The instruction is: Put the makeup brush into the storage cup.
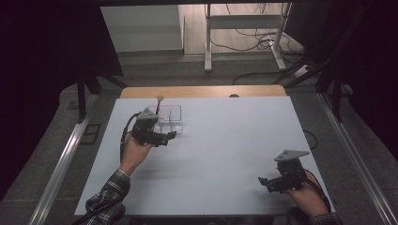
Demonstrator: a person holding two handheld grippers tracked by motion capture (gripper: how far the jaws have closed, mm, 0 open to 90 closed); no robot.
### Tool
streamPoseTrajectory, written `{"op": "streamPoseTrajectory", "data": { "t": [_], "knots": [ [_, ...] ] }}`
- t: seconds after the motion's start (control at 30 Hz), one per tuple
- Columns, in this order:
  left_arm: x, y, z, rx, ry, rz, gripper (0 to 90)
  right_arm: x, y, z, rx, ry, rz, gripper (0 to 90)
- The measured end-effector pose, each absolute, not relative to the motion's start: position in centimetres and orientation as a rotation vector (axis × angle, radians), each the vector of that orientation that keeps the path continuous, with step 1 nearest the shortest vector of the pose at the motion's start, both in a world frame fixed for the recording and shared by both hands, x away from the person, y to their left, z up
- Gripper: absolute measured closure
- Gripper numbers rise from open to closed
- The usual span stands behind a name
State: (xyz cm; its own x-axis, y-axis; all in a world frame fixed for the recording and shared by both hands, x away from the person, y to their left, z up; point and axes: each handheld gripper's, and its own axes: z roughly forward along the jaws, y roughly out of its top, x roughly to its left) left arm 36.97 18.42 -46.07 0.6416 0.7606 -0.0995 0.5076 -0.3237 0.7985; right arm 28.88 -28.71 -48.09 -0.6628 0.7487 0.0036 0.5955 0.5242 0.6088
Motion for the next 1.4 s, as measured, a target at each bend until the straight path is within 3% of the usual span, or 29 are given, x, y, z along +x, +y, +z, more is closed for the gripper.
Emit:
{"op": "streamPoseTrajectory", "data": {
  "t": [1.4],
  "knots": [
    [32.8, 19.3, -46.4, 2.014, 0.961, 0.333, 0.0, 28.9, -28.7, -48.1, 1.135, 2.502, 0.861, 0.0]
  ]
}}
